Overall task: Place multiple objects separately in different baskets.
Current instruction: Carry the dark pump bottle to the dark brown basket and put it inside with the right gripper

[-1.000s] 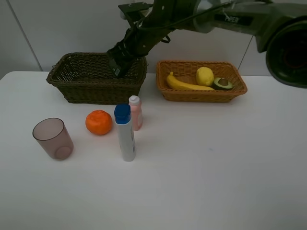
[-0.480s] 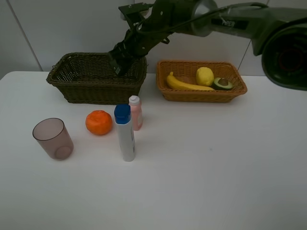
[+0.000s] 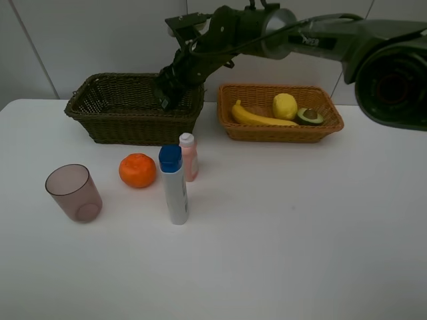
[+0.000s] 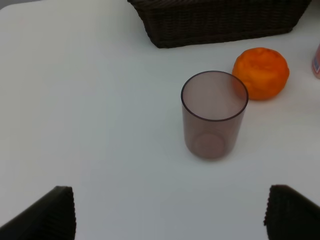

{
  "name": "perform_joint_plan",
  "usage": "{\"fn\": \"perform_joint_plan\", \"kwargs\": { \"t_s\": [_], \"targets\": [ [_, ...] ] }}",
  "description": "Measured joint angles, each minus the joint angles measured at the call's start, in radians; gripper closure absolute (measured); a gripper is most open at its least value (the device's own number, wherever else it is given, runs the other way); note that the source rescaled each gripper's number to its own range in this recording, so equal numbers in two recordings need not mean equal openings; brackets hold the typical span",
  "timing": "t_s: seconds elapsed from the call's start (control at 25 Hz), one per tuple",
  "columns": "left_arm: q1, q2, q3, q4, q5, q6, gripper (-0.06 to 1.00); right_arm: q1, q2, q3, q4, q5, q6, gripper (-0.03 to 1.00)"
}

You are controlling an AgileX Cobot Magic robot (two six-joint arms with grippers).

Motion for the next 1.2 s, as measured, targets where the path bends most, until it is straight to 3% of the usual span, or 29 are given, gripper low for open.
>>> {"fn": "perform_joint_plan", "kwargs": {
  "t_s": [0.16,0.2,0.24,0.36,0.48,0.64,0.96,1.2],
  "targets": [
    [0.000,0.000,0.000,0.000,0.000,0.000,-0.06,0.000,0.010,0.000,0.000,0.003,0.000,0.90],
    [0.000,0.000,0.000,0.000,0.000,0.000,-0.06,0.000,0.010,0.000,0.000,0.002,0.000,0.84],
    [0.000,0.000,0.000,0.000,0.000,0.000,-0.06,0.000,0.010,0.000,0.000,-0.005,0.000,0.73],
    [0.000,0.000,0.000,0.000,0.000,0.000,-0.06,0.000,0.008,-0.005,0.001,-0.011,0.000,0.25],
    [0.000,0.000,0.000,0.000,0.000,0.000,-0.06,0.000,0.008,-0.005,0.001,-0.011,0.000,0.04],
    [0.000,0.000,0.000,0.000,0.000,0.000,-0.06,0.000,0.008,-0.005,0.001,-0.011,0.000,-0.01],
    [0.000,0.000,0.000,0.000,0.000,0.000,-0.06,0.000,0.006,-0.005,0.000,-0.011,0.009,-0.02],
    [0.000,0.000,0.000,0.000,0.000,0.000,-0.06,0.000,-0.038,-0.005,-0.079,0.014,0.121,-0.02]
  ]
}}
